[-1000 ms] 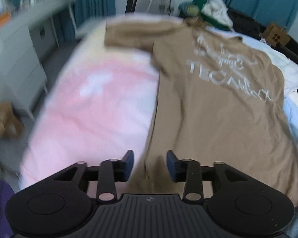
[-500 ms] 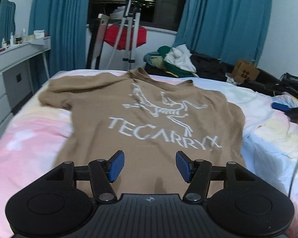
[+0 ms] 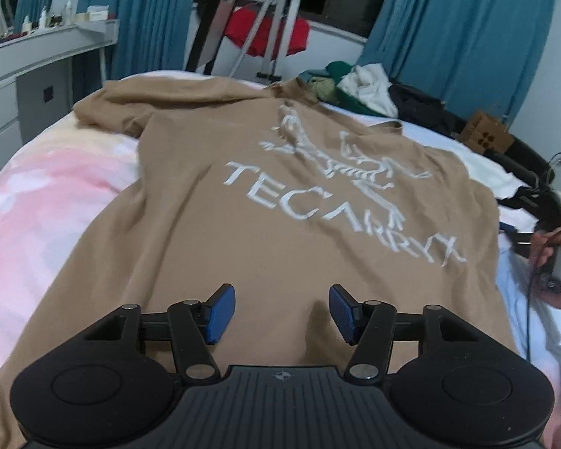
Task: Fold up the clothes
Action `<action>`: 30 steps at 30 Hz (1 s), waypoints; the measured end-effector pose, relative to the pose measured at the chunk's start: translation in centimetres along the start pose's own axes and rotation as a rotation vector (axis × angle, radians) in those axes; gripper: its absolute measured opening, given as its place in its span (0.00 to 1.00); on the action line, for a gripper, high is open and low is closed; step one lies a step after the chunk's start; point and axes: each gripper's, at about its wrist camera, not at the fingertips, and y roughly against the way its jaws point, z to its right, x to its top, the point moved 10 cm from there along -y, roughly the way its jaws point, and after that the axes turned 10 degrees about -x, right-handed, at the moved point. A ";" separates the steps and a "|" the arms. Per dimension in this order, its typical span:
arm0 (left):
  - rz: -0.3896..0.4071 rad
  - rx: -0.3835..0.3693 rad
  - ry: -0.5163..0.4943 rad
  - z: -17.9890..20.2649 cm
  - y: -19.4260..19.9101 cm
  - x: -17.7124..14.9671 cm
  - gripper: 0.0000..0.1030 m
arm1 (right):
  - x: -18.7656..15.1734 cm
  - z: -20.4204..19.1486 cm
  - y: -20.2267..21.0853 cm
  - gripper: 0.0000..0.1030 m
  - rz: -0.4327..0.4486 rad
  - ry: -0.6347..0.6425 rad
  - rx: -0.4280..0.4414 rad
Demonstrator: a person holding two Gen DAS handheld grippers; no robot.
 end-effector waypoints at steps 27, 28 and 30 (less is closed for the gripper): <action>0.116 -0.029 0.027 0.4 2.6 1.4 0.52 | -6.9 -19.2 10.7 0.08 0.084 0.417 0.458; 0.111 -0.028 0.031 0.3 2.5 1.4 0.52 | -5.7 -18.6 10.7 0.08 0.113 0.376 0.438; 0.106 -0.026 0.039 0.1 2.4 1.3 0.52 | -3.1 -16.8 11.0 0.08 0.183 0.312 0.383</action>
